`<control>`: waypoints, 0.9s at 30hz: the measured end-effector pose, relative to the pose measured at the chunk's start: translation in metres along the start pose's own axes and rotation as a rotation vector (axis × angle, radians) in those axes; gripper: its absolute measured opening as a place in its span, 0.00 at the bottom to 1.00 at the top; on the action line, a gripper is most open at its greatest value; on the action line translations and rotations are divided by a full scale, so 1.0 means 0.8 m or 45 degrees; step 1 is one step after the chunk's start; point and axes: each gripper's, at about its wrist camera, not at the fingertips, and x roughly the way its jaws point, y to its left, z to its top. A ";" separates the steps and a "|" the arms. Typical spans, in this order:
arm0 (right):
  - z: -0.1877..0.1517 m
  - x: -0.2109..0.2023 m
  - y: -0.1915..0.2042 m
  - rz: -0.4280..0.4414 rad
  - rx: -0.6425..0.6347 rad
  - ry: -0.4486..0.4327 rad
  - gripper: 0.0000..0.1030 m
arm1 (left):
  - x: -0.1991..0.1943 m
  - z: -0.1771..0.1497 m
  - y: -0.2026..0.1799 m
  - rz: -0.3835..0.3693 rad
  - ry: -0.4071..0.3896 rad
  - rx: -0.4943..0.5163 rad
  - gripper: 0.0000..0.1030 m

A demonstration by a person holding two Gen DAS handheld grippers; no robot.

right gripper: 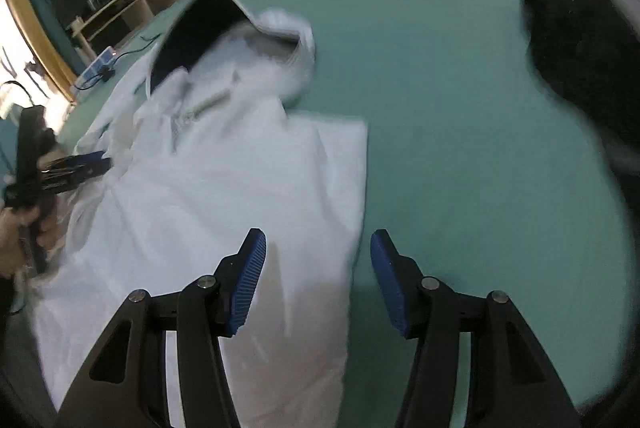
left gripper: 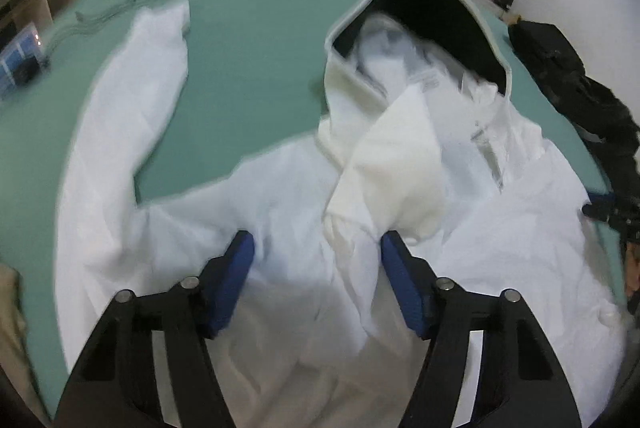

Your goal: Fold large clothes

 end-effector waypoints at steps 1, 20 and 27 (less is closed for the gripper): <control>-0.005 0.011 -0.005 0.025 -0.002 0.023 0.53 | 0.000 0.003 -0.004 -0.035 0.031 0.004 0.18; -0.011 -0.011 -0.050 -0.167 0.063 -0.164 0.03 | -0.054 -0.060 0.058 0.247 0.043 -0.371 0.15; -0.012 -0.033 -0.021 -0.194 0.007 -0.182 0.13 | -0.081 -0.060 0.074 0.218 -0.002 -0.426 0.47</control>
